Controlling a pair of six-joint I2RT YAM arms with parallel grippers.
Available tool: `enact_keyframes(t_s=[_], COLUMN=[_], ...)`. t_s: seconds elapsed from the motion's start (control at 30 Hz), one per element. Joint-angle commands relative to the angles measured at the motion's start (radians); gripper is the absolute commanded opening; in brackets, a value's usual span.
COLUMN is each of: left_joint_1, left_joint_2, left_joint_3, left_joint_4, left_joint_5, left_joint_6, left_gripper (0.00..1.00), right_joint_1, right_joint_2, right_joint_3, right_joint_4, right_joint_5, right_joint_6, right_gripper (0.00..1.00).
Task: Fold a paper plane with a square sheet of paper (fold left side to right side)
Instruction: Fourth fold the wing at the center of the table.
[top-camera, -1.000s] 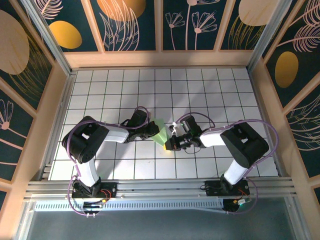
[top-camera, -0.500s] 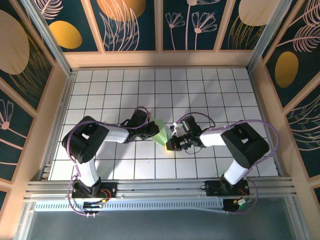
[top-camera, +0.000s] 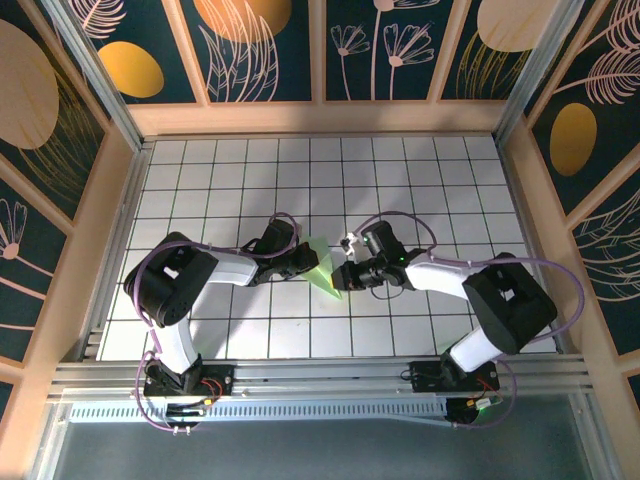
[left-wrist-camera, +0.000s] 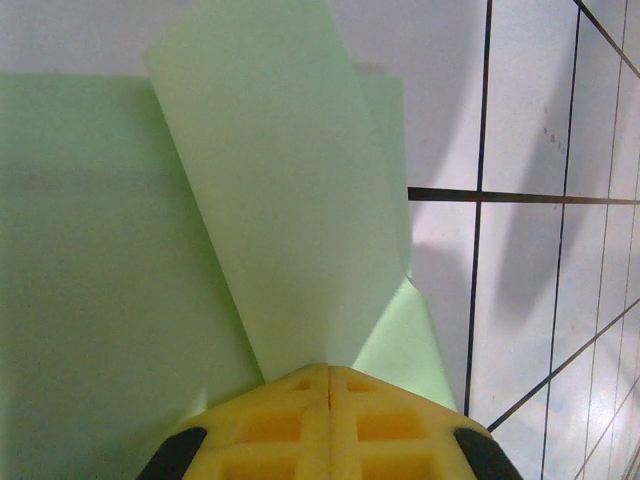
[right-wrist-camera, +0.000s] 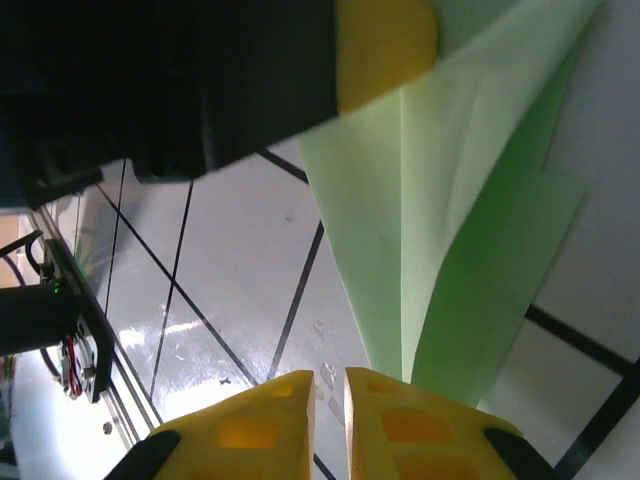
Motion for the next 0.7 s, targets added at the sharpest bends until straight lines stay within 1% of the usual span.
enact_keyframes(t_s=[0.0, 0.07, 0.17, 0.37, 0.67], left_joint_1=[0.003, 0.003, 0.004, 0.003, 0.003], left_joint_2=[0.012, 0.013, 0.015, 0.015, 0.015], left_joint_3=[-0.023, -0.023, -0.025, -0.027, -0.026], left_joint_4=[-0.095, -0.094, -0.095, -0.095, -0.098], left_joint_5=[-0.050, -0.051, -0.051, -0.051, -0.054], left_joint_6=[-0.001, -0.001, -0.001, 0.001, 0.002], left_gripper=[0.00, 0.00, 0.00, 0.00, 0.00], right_joint_1=[0.010, 0.021, 0.046, 0.047, 0.040], right_joint_2=[-0.001, 0.018, 0.045, 0.102, 0.089], right_joint_3=[0.010, 0.010, 0.023, 0.037, 0.016], right_joint_4=[-0.042, -0.006, 0.015, 0.012, 0.024], right_joint_5=[0.018, -0.015, -0.019, 0.014, 0.016], right_joint_6=[-0.032, -0.016, -0.004, 0.008, 0.023], right_gripper=[0.16, 0.11, 0.06, 0.05, 0.04])
